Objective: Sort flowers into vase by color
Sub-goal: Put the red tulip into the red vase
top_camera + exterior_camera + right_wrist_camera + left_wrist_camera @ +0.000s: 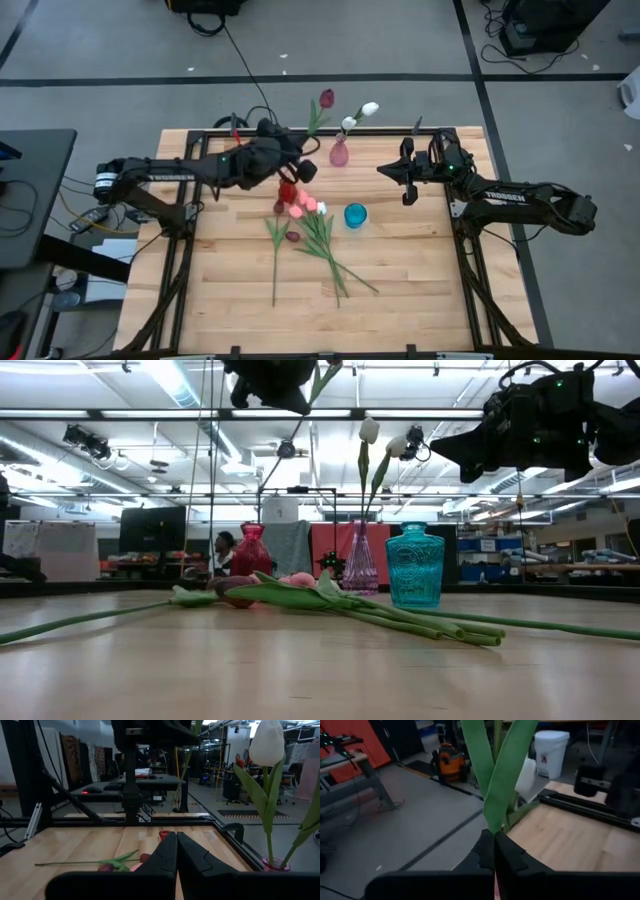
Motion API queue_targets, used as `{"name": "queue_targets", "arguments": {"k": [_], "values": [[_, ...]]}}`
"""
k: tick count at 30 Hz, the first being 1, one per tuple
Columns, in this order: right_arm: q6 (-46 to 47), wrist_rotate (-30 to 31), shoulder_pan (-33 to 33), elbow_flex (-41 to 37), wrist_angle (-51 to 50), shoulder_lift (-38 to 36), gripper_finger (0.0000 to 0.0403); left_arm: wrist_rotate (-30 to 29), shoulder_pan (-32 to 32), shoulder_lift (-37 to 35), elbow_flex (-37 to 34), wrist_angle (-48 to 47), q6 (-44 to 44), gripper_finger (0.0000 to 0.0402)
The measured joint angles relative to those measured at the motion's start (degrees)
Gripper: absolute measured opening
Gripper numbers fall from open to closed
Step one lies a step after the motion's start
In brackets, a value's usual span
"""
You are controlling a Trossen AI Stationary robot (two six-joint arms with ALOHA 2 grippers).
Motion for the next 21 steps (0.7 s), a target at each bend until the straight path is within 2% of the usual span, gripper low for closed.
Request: {"name": "queue_targets", "arguments": {"k": [8,15,21], "values": [[-0.44,0.0,0.0,0.0,-0.07,0.0,0.0013,-0.86,-0.98,-1.03,-10.8,9.62,0.1,0.0],[-0.44,0.0,-0.01,0.0,0.02,0.0,0.0013,-2.06,-2.4,-6.58,-22.13,25.6,-0.22,0.0],[-0.43,0.0,0.0,0.0,0.13,-0.01,0.0013,-4.36,-4.38,-7.78,-31.69,40.45,0.18,0.0]]}}
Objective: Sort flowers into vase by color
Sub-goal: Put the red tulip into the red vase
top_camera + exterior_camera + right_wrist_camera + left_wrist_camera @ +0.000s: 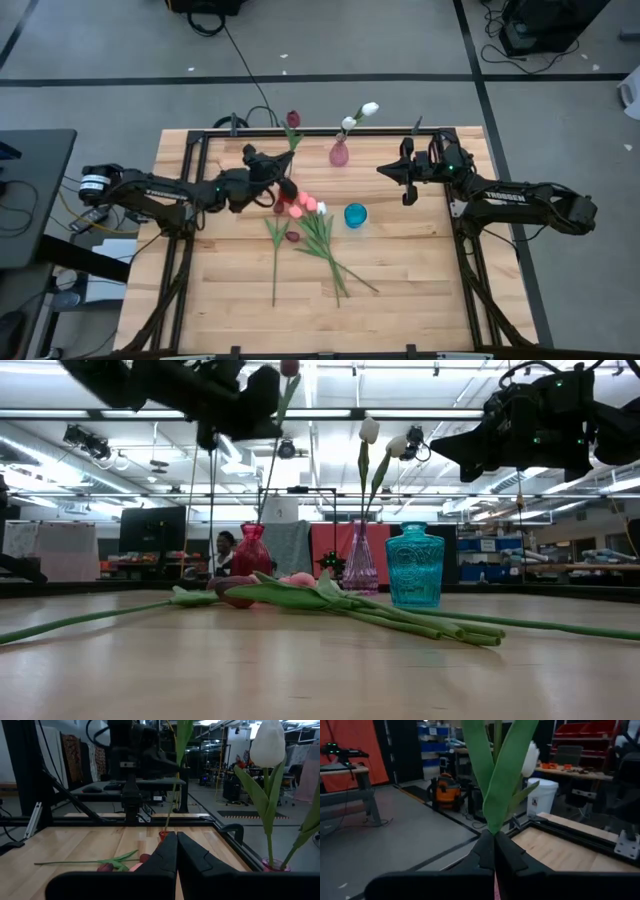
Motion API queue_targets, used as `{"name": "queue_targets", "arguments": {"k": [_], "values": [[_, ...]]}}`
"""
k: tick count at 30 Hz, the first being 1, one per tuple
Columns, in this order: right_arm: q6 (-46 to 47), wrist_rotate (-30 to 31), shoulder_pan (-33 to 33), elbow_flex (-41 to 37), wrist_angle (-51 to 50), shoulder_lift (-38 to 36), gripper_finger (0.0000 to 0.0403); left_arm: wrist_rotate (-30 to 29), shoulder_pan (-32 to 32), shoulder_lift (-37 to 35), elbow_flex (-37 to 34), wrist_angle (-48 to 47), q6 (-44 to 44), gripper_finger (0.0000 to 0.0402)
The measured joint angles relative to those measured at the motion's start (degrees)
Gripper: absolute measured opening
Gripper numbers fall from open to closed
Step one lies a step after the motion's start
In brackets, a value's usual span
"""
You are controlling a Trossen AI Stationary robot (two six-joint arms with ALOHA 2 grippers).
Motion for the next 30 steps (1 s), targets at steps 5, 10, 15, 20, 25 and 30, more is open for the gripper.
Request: {"name": "queue_targets", "arguments": {"k": [5,10,15,20,25,30], "values": [[-0.01,0.04,-0.01,0.0,0.11,-0.01,0.0013,-0.55,-0.96,0.0,-3.24,4.2,1.25,0.0],[-0.06,0.02,-0.02,0.0,-0.01,0.0,0.0013,-0.92,-2.45,0.07,-4.45,3.63,1.25,0.0001],[-0.77,0.02,0.0,0.0,-0.18,-0.01,0.0013,-0.99,-3.81,0.07,-6.78,3.29,1.22,0.0009],[-0.86,0.02,-0.01,0.0,-0.21,0.0,0.0013,-0.99,-3.97,0.09,-8.66,1.89,-0.55,0.0017],[-0.86,0.02,0.0,0.0,-0.22,-0.01,0.0013,-1.1,-3.97,0.07,-9.9,1.6,-3.1,0.002],[-0.86,0.02,0.0,0.0,-0.22,0.0,0.0013,-2.02,-3.99,0.07,-9.98,1.43,-6.09,0.0034]]}}
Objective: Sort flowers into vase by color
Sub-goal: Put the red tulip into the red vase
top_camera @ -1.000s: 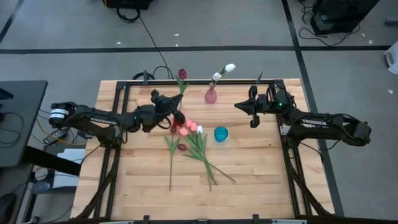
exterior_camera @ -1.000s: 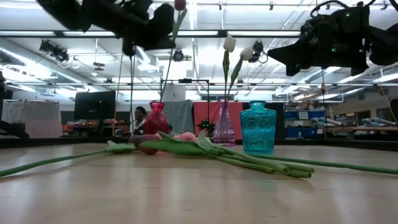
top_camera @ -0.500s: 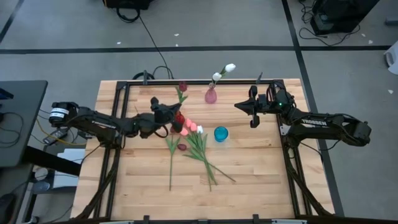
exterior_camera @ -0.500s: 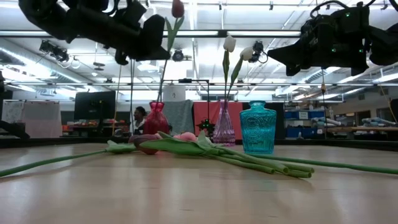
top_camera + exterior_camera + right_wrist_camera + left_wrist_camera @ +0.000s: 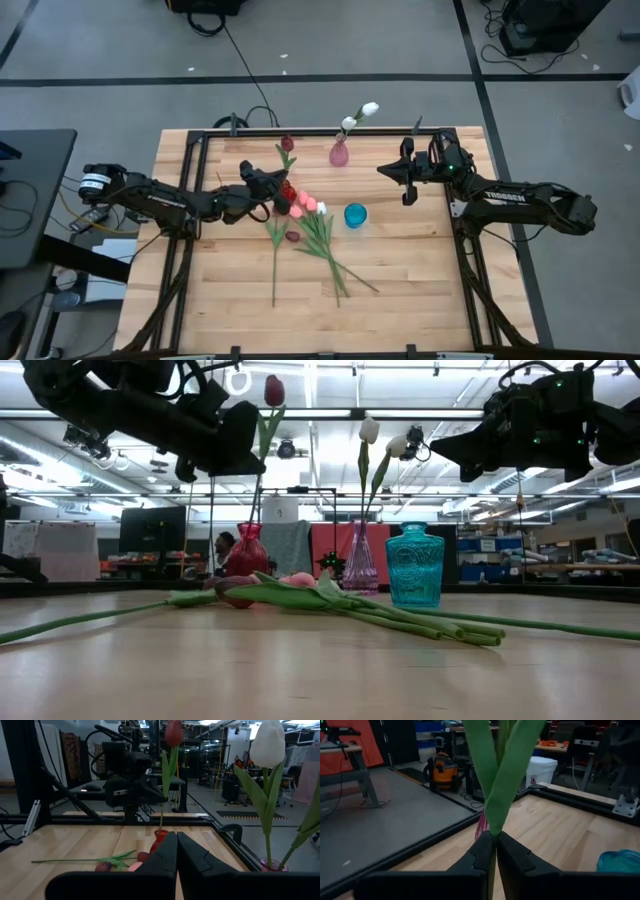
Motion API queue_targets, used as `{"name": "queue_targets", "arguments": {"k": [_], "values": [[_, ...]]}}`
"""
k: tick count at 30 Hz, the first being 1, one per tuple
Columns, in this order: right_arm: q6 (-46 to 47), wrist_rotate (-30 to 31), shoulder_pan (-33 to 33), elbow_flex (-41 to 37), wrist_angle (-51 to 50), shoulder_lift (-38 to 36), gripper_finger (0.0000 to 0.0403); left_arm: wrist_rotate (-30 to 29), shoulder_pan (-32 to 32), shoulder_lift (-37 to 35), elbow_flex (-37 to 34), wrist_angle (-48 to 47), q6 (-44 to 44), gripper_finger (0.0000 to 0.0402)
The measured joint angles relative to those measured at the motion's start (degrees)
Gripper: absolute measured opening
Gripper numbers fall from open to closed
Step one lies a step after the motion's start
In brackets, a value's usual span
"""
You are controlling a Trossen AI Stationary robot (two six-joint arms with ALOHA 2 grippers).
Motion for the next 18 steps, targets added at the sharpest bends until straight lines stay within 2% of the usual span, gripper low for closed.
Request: {"name": "queue_targets", "arguments": {"k": [10,13,18], "values": [[-0.02,0.0,0.0,0.0,-0.14,-0.01,0.0013,0.49,-0.11,0.02,0.0,-6.87,-5.31,0.0137],[-0.13,-0.01,0.0,0.0,-0.47,-0.01,0.0013,2.88,-1.04,0.0,0.03,-8.91,-6.3,0.0146],[-0.22,0.0,0.0,0.0,-0.5,-0.01,0.0013,3.15,-5.0,0.02,2.13,-16.55,-10.12,0.0147]]}}
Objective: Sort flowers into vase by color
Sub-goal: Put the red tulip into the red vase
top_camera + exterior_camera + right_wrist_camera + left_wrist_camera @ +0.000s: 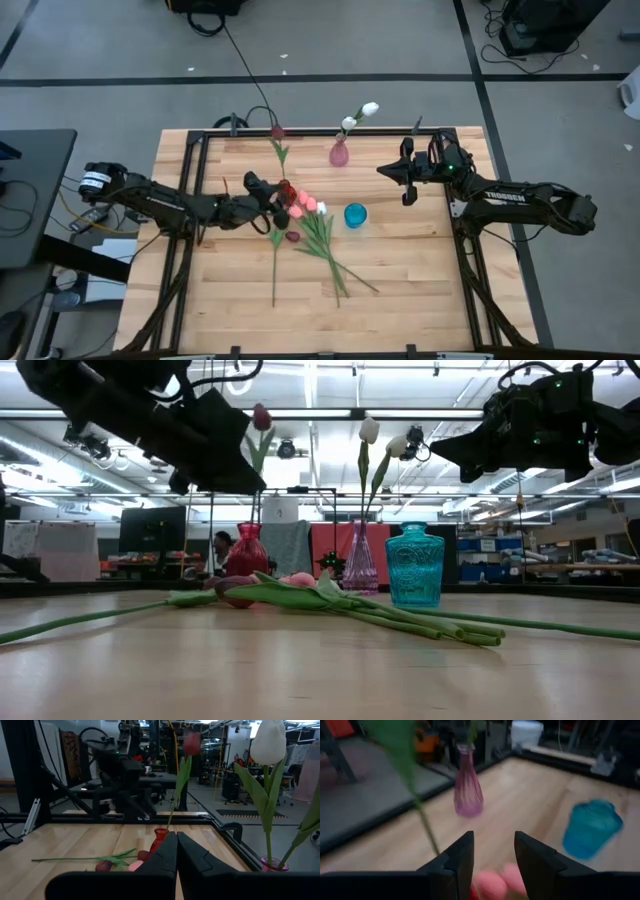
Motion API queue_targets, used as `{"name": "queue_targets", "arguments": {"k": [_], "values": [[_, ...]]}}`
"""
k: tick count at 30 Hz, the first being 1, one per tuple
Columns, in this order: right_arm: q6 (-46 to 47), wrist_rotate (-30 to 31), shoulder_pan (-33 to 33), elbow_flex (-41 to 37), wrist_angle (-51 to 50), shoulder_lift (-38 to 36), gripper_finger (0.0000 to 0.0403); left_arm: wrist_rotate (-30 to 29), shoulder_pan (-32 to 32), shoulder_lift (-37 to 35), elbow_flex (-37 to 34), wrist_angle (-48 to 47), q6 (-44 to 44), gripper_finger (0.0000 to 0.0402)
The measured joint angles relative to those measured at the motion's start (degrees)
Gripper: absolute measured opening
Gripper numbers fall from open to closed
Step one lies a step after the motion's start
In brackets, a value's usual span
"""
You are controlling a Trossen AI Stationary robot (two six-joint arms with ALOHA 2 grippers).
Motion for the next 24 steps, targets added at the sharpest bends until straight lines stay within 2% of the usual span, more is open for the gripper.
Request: {"name": "queue_targets", "arguments": {"k": [4,8,13,18,21,24], "values": [[0.0,0.0,0.0,0.0,0.02,0.0,0.0013,1.58,-4.09,0.0,3.6,-13.56,-10.35,0.0147],[0.0,0.0,0.0,0.0,0.02,0.0,0.0013,5.18,-7.91,0.15,7.0,-27.76,-27.87,0.0147],[0.0,0.2,0.0,0.0,0.09,0.01,0.0013,9.47,-10.95,4.28,8.27,-32.13,-46.03,0.0134],[0.17,0.17,0.0,0.0,0.09,0.0,0.0013,14.4,-11.09,12.29,10.4,-32.91,-51.96,0.0108],[0.19,0.16,0.0,0.0,0.07,0.02,0.0013,14.48,-10.18,15.84,12.87,-35.18,-52.05,0.0093],[0.17,0.15,0.0,0.0,0.09,0.0,0.0013,13.76,-9.04,17.73,16.14,-41.43,-53.32,0.0082]]}}
